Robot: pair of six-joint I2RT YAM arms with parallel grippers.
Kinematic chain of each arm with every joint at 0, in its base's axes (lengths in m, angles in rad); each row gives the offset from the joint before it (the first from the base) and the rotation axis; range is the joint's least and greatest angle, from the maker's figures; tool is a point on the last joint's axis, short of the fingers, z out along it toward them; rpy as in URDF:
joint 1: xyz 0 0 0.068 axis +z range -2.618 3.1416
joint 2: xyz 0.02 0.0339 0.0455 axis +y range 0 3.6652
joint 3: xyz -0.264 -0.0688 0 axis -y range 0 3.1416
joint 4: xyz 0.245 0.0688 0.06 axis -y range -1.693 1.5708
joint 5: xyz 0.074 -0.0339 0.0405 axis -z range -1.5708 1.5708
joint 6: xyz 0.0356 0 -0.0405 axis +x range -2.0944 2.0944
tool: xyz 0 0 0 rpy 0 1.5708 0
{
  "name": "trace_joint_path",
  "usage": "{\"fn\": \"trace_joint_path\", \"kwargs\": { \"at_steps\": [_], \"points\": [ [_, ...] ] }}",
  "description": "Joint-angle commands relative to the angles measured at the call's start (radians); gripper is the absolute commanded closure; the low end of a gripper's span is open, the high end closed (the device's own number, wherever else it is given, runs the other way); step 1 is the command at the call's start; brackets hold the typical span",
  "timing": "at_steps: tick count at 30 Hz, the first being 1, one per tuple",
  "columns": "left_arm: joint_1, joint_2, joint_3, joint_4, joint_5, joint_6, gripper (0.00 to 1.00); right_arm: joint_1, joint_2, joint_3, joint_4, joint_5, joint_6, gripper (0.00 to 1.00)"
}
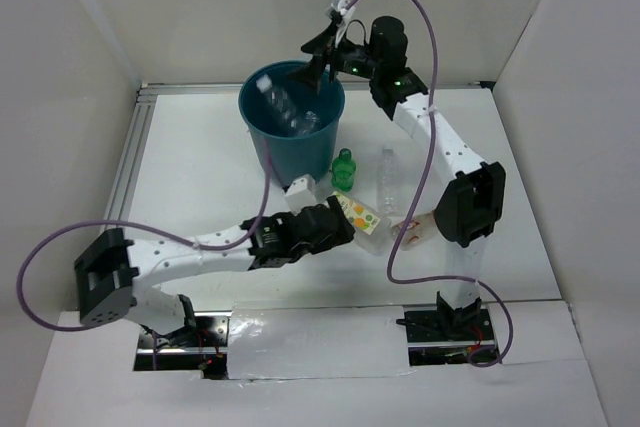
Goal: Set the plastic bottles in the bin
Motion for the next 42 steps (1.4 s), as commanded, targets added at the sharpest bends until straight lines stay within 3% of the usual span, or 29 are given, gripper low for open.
{"fn": "trace_joint_path", "kwargs": {
  "at_steps": [1, 5, 10, 14, 18, 21, 23, 30, 42],
  "points": [
    [-0.006, 0.135, 0.166, -0.050, -0.051, -0.118, 0.00, -0.071, -0.069, 0.063, -0.006, 0.065, 0.023, 0.00],
    [-0.006, 0.296, 0.326, -0.130, -0.015, -0.181, 0.00, -0.209, -0.145, 0.045, -0.186, 0.085, 0.023, 0.00],
    [-0.006, 0.428, 0.540, -0.268, -0.028, -0.256, 0.00, -0.470, -0.334, -0.310, -0.221, -0.016, -0.012, 0.00],
    [-0.006, 0.581, 0.744, -0.575, 0.000, -0.334, 0.00, -0.630, -0.525, -0.555, -0.289, -0.123, -0.091, 0.01],
    [0.003, 0.614, 0.754, -0.567, 0.000, -0.345, 0.00, -0.743, -0.660, -0.768, -0.342, -0.195, -0.185, 0.03],
    [0.012, 0.655, 0.842, -0.610, -0.024, -0.356, 0.00, -0.806, -0.739, -0.894, -0.396, -0.232, -0.229, 0.03],
    [0.023, 0.712, 0.919, -0.668, -0.035, -0.371, 0.00, -0.852, -0.762, -0.944, -0.425, -0.241, -0.270, 0.03],
    [0.052, 0.813, 0.975, -0.685, -0.074, -0.371, 0.00, -0.954, -0.762, -0.966, -0.547, -0.344, -0.377, 0.04],
    [0.100, 0.844, 0.926, -0.667, -0.048, -0.359, 0.02, -0.989, -0.733, -0.975, -0.630, -0.406, -0.474, 0.06]
  ]
}}
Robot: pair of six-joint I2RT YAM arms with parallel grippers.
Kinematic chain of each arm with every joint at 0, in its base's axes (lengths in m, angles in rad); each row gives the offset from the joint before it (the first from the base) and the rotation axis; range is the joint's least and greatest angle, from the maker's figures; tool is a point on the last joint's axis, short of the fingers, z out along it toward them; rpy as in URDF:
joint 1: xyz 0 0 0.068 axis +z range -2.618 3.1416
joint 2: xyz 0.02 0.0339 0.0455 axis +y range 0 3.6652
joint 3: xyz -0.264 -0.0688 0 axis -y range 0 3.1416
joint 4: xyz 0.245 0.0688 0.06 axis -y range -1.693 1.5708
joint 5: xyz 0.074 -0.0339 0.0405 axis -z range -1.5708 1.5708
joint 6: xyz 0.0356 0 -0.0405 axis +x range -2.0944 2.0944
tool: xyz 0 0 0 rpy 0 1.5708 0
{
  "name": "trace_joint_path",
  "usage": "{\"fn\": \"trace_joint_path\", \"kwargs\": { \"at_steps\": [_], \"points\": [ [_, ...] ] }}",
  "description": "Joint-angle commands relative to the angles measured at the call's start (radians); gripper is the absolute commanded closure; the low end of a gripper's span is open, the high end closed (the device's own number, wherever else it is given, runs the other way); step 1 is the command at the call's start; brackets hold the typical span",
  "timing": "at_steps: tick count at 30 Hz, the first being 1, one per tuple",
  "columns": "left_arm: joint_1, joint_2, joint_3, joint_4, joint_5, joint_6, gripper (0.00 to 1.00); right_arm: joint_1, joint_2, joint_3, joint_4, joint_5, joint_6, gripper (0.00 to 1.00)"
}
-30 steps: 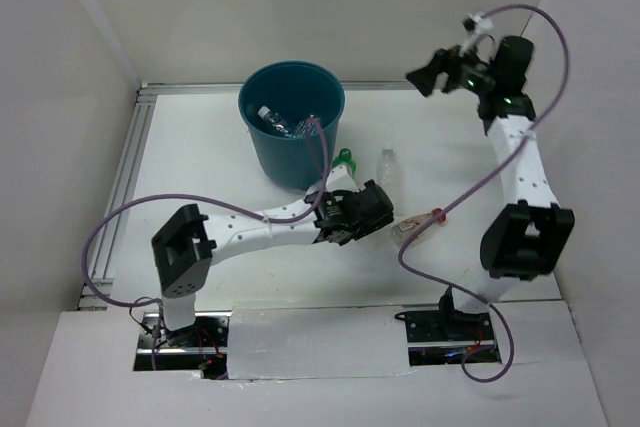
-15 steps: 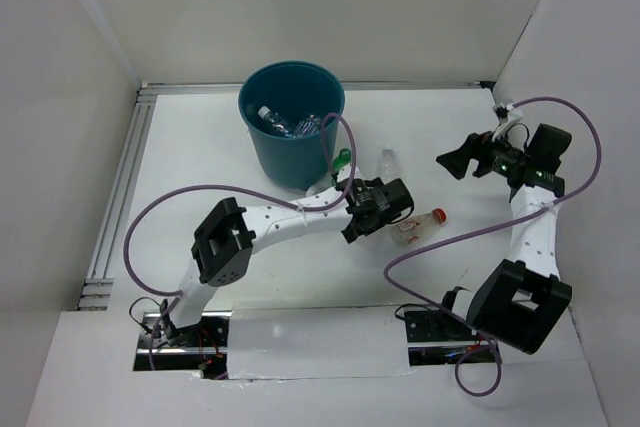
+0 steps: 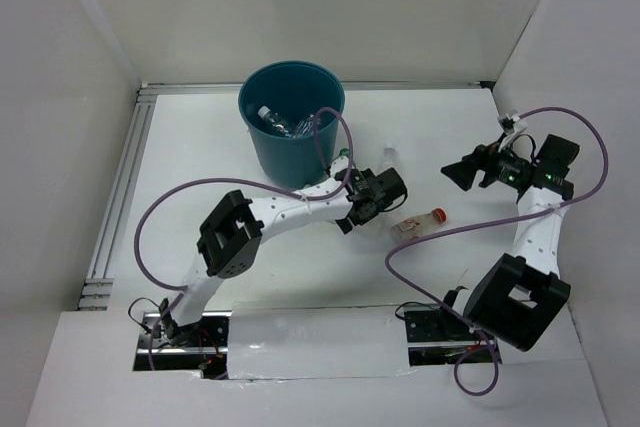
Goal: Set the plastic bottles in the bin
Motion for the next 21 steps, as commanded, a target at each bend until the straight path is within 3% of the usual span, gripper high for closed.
{"fn": "trace_joint_path", "kwargs": {
  "at_steps": [1, 5, 7, 8, 9, 11, 13, 15, 19, 21],
  "points": [
    [0.010, 0.039, -0.053, -0.044, -0.011, 0.002, 0.04, -0.005, -0.001, -0.008, -0.033, -0.045, -0.041, 0.06],
    [-0.019, -0.023, -0.185, -0.014, 0.036, 0.027, 0.07, -0.005, 0.010, 0.001, -0.090, -0.065, -0.111, 0.06],
    [-0.048, -0.071, -0.257, 0.012, 0.021, 0.065, 0.07, -0.005, 0.019, 0.037, -0.241, -0.114, -0.304, 0.06],
    [-0.086, -0.164, -0.353, 0.043, -0.015, 0.106, 0.07, -0.005, 0.031, 0.059, -0.377, -0.128, -0.476, 0.06],
    [-0.106, -0.165, -0.354, 0.052, -0.038, 0.107, 0.07, -0.005, 0.047, 0.059, -0.441, -0.128, -0.478, 0.06],
    [-0.147, -0.235, -0.415, 0.074, -0.078, 0.174, 0.06, 0.060, 0.061, 0.077, -0.541, -0.094, -0.689, 0.06],
    [-0.197, -0.347, -0.446, 0.094, -0.132, 0.238, 0.04, 0.113, 0.061, 0.067, -0.555, -0.035, -0.737, 0.05],
    [-0.217, -0.424, -0.492, 0.110, -0.157, 0.275, 0.02, 0.209, 0.044, 0.036, -0.514, 0.005, -0.713, 0.05],
    [-0.227, -0.609, -0.555, 0.137, -0.166, 0.349, 0.01, 0.403, -0.062, -0.053, -0.202, 0.169, -0.398, 0.05],
    [-0.227, -0.657, -0.599, 0.137, -0.166, 0.358, 0.01, 0.532, -0.071, -0.062, -0.132, 0.231, -0.302, 0.05]
  ]
}}
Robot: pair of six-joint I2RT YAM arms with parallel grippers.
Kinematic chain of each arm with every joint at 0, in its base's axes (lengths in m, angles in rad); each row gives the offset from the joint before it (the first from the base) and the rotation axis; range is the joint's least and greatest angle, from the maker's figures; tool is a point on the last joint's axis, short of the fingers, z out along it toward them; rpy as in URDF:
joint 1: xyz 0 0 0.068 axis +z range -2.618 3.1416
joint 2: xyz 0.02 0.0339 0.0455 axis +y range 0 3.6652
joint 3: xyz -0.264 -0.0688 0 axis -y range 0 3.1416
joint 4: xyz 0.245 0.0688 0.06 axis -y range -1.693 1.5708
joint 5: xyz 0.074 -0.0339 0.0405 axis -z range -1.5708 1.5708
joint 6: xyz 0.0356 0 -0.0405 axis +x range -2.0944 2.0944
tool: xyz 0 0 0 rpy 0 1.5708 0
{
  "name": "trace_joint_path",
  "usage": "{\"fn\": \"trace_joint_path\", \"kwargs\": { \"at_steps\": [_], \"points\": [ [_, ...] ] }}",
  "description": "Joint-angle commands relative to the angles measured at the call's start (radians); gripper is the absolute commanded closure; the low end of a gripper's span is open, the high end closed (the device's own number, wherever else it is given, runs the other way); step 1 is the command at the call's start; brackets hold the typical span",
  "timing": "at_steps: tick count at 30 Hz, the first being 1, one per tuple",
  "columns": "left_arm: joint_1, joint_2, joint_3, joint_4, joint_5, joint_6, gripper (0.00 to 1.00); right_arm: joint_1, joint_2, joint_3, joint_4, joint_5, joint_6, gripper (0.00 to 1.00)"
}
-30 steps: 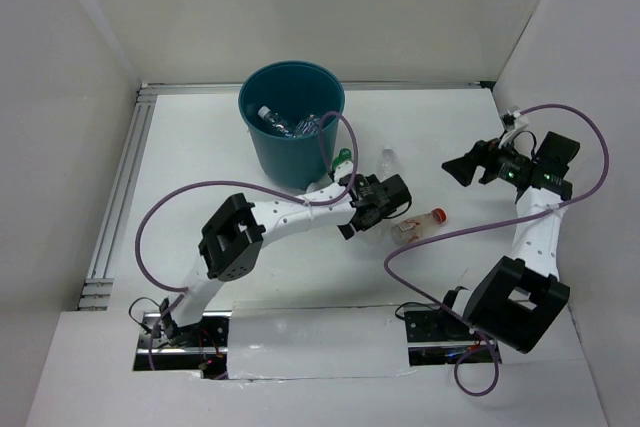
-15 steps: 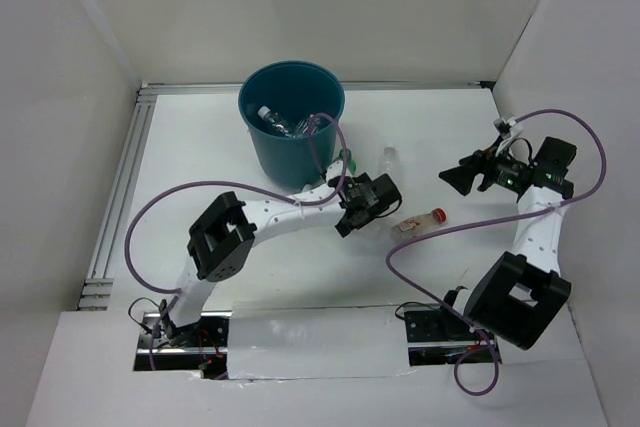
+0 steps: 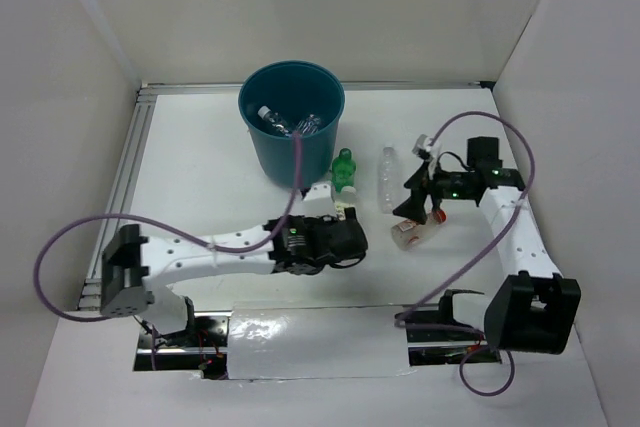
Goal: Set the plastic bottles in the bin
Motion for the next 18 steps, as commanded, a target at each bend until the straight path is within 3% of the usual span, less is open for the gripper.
{"fn": "trace_joint_path", "kwargs": {
  "at_steps": [1, 3, 7, 14, 15, 18],
  "points": [
    [0.015, -0.115, -0.061, 0.002, -0.064, 0.071, 0.01, 0.167, -0.053, -0.019, 0.222, 0.178, 0.208, 0.05],
    [0.015, -0.179, -0.111, -0.023, -0.064, 0.058, 0.01, 0.259, -0.043, -0.019, 0.256, 0.222, 0.321, 0.05],
    [0.015, -0.271, -0.226, 0.069, -0.097, 0.126, 0.01, 0.277, -0.007, -0.019, 0.366, 0.271, 0.507, 0.05],
    [0.015, -0.258, -0.288, 0.374, -0.155, 0.620, 0.01, 0.165, 0.011, -0.008, 0.346, 0.262, 0.576, 0.19],
    [0.033, -0.244, -0.288, 0.416, -0.143, 0.756, 0.01, 0.148, 0.011, -0.008, 0.334, 0.253, 0.566, 0.20],
    [0.100, -0.231, -0.297, 0.574, -0.036, 0.954, 0.01, 0.082, 0.011, 0.001, 0.288, 0.208, 0.546, 0.26]
  ]
}}
